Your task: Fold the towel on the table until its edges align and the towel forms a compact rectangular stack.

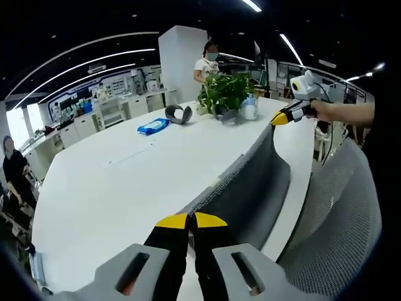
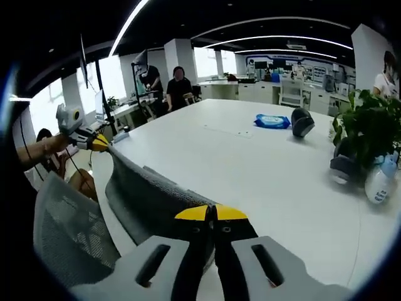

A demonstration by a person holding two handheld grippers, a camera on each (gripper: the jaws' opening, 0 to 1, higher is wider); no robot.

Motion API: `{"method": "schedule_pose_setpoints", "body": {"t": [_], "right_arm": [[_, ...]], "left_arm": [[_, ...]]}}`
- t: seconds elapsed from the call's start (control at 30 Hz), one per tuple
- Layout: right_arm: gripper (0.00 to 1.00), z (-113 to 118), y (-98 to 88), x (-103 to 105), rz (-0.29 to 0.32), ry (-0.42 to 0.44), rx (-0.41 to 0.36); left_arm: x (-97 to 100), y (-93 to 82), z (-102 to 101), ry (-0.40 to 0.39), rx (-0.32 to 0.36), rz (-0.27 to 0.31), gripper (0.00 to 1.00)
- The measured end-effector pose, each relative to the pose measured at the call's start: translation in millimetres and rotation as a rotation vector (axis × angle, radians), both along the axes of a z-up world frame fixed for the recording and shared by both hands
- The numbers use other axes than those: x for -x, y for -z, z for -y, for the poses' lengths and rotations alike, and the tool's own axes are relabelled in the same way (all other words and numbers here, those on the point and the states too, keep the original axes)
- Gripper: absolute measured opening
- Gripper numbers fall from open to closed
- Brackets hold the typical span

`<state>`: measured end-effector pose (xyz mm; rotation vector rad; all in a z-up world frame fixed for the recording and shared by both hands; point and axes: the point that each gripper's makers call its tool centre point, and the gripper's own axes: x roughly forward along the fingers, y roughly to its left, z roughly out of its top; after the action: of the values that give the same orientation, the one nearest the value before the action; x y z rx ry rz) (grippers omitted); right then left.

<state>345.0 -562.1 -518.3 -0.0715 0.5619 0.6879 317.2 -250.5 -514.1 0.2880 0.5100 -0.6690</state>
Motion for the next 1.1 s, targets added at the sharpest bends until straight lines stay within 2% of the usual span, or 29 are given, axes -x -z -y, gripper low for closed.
{"method": "schedule_pose_setpoints", "body": {"t": [0.2, 0.47, 0.67, 1.1], "right_arm": [[0.0, -2, 14.1, -9, -0.035, -0.014, 0.016], [0.0, -1, 30.8, -22, -0.082, -0.013, 0.021], [0.0, -1, 37.2, -28, -0.094, -0.018, 0.035], [0.0, -2, 63.5, -45, -0.152, -0.033, 0.082]], "left_arm": [[-9.4, 16.4, -3, 0.005, -0.013, -0.031, 0.02], [-21.7, 26.6, -4, 0.012, -0.019, -0.05, 0.02], [-31.6, 34.8, -5, 0.017, -0.034, -0.065, 0.02], [-48.3, 66.0, -7, 0.033, -0.086, -0.134, 0.02]]}}
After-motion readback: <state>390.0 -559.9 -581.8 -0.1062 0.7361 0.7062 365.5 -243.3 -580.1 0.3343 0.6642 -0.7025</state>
